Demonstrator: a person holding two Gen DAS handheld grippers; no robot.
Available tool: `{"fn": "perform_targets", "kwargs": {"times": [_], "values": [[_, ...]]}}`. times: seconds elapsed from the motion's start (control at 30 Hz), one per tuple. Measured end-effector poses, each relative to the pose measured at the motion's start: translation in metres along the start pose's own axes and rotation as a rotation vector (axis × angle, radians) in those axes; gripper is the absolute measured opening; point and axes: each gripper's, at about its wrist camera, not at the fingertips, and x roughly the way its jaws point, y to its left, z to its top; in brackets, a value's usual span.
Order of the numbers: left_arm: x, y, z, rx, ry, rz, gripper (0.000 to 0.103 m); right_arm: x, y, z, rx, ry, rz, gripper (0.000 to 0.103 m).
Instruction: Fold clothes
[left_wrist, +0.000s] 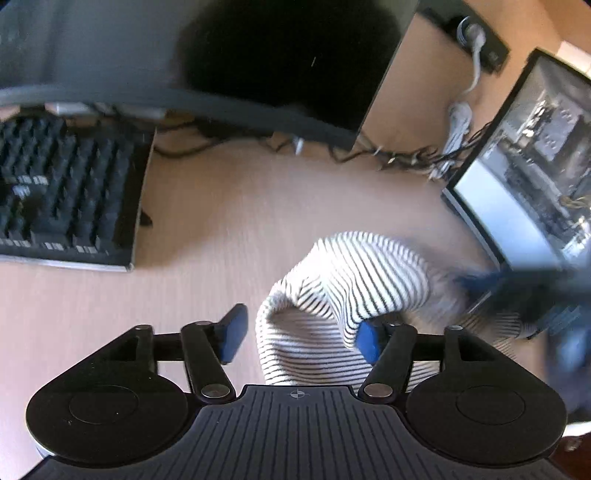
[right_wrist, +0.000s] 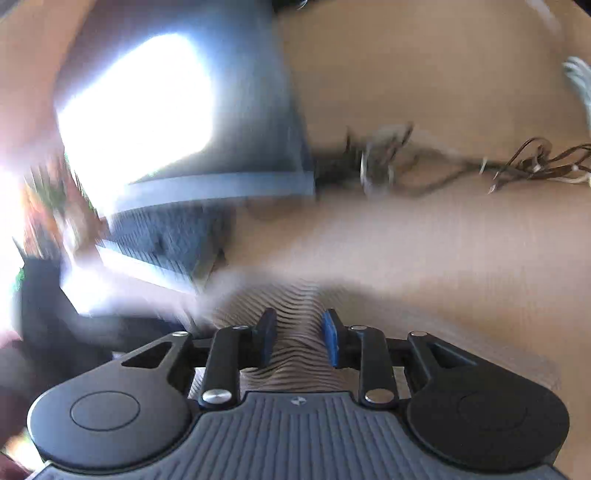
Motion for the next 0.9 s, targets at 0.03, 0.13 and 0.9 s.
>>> {"fn": "perform_targets", "kwargs": {"times": [0.03,0.13,0.9], "values": [[-0.009,-0.002,0.003,0.006,-0.013,-0.024,0.069,0.009,0.002,-0.008,-0.028,0.025,-0.028,0.032],[-0.028,-0.019,0.014,0.035,-0.071,-0.104,0.071,0.014,-0.002,-0.021,-0.044,0.021,-0.048,0.032],[0.033,-0.020,0.000,0.114,0.086,-0.055,0.087,-0.105,-0.070,-0.075,0.373,-0.155,-0.316,0.057]]}}
